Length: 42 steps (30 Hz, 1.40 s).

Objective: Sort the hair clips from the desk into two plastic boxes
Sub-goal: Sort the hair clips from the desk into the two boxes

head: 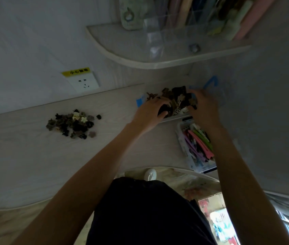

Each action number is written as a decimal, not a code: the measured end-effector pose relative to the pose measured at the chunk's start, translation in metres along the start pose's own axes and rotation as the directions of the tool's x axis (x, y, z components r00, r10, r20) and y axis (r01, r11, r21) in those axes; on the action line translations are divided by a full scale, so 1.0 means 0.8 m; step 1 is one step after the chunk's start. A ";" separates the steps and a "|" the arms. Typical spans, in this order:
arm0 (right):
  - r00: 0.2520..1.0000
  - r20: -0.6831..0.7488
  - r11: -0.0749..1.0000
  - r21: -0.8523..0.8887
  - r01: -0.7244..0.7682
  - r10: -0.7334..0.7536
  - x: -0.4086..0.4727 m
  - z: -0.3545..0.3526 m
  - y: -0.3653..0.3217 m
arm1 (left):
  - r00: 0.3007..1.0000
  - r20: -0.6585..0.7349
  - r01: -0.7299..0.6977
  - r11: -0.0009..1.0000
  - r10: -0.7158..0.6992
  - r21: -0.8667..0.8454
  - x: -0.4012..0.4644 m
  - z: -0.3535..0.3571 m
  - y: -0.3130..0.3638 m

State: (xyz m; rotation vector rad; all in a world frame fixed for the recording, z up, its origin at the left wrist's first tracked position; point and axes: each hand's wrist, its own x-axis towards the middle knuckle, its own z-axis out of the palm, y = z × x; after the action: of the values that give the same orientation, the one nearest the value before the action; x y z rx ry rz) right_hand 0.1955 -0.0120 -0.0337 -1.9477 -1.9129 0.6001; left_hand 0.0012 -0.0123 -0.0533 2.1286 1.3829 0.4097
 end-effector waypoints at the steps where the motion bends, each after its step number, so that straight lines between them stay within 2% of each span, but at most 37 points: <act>1: 1.000 -0.007 1.000 0.004 0.008 -0.008 -0.002 0.000 -0.002 | 1.000 -0.017 -0.017 0.999 0.017 0.029 -0.004 0.001 -0.004; 5: 0.996 -0.057 0.993 -0.095 0.069 -0.075 -0.018 0.011 -0.030 | 0.983 -0.119 -0.126 0.982 0.143 0.138 -0.025 -0.001 -0.032; 8: 0.976 -0.100 0.971 -0.159 0.179 -0.196 -0.039 0.034 -0.064 | 0.975 -0.071 -0.192 0.957 0.211 0.216 -0.050 -0.003 -0.062; 11: 0.950 -0.119 0.955 -0.106 0.276 -0.287 -0.057 0.065 -0.104 | 0.972 -0.154 -0.153 0.978 0.175 0.142 -0.087 -0.013 -0.082; 13: 0.950 -0.059 0.952 -0.022 0.305 -0.306 -0.066 0.092 -0.132 | 0.955 -0.283 -0.068 0.993 0.093 0.096 -0.117 -0.024 -0.100; 15: 0.948 0.044 0.947 0.085 0.309 -0.314 -0.068 0.123 -0.157 | 0.917 -0.396 0.075 0.995 -0.043 0.066 -0.152 -0.034 -0.130; 17: 0.926 0.225 0.951 0.126 0.282 -0.304 -0.066 0.158 -0.182 | 0.868 -0.437 0.265 0.964 -0.234 0.011 -0.189 -0.046 -0.168; 20: 0.836 0.486 0.964 0.053 0.262 -0.254 -0.052 0.203 -0.211 | 0.793 -0.421 0.463 0.885 -0.440 -0.050 -0.228 -0.066 -0.225; 23: 0.793 0.560 0.936 -0.082 0.342 -0.240 -0.034 0.239 -0.239 | 0.759 -0.299 0.588 0.806 -0.578 -0.066 -0.242 -0.093 -0.273; 26: 0.797 0.575 0.928 -0.164 0.336 -0.187 -0.019 0.264 -0.257 | 0.754 -0.121 0.650 0.760 -0.645 -0.007 -0.236 -0.114 -0.304; 28: 0.807 0.576 0.958 -0.141 0.251 -0.127 -0.018 0.275 -0.262 | 0.772 -0.044 0.636 0.770 -0.635 0.043 -0.229 -0.118 -0.311; 30: 0.823 0.562 0.982 -0.095 0.161 -0.081 -0.025 0.282 -0.265 | 0.786 -0.009 0.618 0.786 -0.618 0.023 -0.223 -0.112 -0.308; 33: 0.886 0.460 0.997 -0.028 0.071 -0.050 -0.043 0.290 -0.268 | 0.806 -0.040 0.590 0.807 -0.590 -0.020 -0.227 -0.094 -0.298; 37: 0.944 0.326 0.998 0.066 0.023 -0.043 -0.067 0.295 -0.266 | 0.793 -0.182 0.568 0.814 -0.581 -0.126 -0.240 -0.070 -0.279; 40: 0.950 0.311 0.993 0.120 0.006 -0.043 -0.077 0.296 -0.267 | 0.779 -0.232 0.545 0.812 -0.582 -0.208 -0.245 -0.066 -0.272; 42: 0.934 0.354 0.993 0.114 0.009 -0.049 -0.081 0.297 -0.269 | 0.787 -0.226 0.526 0.816 -0.574 -0.239 -0.247 -0.064 -0.273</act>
State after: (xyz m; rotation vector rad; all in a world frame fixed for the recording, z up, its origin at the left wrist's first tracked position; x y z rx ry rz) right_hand -0.1125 -0.0817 -0.1202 -1.8338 -2.0590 1.0911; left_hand -0.2689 -0.1090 -0.1354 1.4664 1.9817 0.5824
